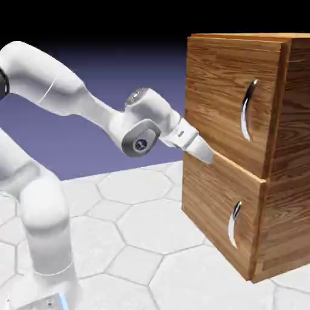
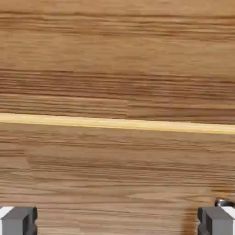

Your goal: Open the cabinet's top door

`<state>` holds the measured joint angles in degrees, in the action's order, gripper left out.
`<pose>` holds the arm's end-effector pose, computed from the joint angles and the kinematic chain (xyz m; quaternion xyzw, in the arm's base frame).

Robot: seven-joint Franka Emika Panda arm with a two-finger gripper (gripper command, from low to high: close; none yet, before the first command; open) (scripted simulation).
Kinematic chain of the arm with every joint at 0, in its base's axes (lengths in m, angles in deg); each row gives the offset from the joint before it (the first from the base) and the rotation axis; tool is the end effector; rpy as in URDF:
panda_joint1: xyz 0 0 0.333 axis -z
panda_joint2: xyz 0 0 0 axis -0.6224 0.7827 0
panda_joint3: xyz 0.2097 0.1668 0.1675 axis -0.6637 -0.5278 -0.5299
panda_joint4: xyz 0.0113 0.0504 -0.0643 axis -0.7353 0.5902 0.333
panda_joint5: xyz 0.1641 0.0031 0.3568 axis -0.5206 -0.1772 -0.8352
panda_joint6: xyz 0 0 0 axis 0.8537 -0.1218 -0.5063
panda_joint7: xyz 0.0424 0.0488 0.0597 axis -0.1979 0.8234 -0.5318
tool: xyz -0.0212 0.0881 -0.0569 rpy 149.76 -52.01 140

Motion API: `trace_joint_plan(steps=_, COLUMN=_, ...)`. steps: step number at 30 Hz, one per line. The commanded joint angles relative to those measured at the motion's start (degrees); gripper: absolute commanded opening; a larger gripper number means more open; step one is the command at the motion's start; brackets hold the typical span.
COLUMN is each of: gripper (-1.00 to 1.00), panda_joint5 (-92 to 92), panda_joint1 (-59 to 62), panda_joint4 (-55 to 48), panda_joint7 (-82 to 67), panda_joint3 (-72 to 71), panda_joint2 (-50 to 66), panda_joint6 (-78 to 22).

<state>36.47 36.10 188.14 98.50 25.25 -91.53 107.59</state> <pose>0.3900 0.0103 0.4723 -0.8757 0.2664 -0.3838 0.1220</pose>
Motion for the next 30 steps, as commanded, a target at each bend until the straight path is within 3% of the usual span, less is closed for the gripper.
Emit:
trace_joint_plan(steps=1, gripper=0.00, panda_joint5=2.5, panda_joint1=-0.6, panda_joint4=-0.4, panda_joint7=-0.8, panda_joint3=0.8, panda_joint2=-0.3, panda_joint6=0.0)
trace_joint_plan(steps=30, gripper=0.00, panda_joint5=74.8, panda_joint1=-19.0, panda_joint4=-11.3, panda_joint7=-23.9, panda_joint3=23.7, panda_joint2=-9.7, panda_joint6=-0.9)
